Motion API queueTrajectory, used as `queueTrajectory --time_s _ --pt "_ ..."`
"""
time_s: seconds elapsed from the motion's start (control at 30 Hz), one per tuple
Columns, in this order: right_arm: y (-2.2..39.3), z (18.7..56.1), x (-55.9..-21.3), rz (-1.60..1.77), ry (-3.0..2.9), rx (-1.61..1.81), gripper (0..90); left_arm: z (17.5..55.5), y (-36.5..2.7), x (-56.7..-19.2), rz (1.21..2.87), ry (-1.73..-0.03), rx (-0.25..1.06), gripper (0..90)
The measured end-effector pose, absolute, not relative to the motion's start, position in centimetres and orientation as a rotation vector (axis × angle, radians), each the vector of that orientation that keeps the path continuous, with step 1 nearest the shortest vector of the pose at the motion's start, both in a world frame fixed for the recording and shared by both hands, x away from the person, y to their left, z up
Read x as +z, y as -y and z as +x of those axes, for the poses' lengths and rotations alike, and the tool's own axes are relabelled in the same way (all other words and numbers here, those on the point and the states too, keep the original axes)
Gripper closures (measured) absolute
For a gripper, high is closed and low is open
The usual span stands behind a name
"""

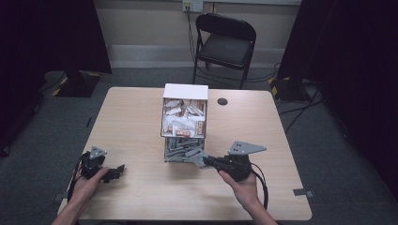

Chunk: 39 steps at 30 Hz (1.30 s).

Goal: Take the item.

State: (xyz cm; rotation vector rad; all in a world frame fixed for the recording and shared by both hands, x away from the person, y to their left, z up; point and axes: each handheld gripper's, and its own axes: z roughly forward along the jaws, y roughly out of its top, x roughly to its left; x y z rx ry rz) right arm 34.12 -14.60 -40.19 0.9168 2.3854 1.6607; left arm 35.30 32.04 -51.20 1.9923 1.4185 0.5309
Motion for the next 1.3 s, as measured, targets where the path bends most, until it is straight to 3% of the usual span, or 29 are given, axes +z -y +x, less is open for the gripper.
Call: queueTrajectory --time_s 1.3 --pt "19.0 35.9 -39.3 1.023 -2.267 1.618 90.0 35.3 -32.0 -51.2 1.992 -1.419 0.529 0.0"
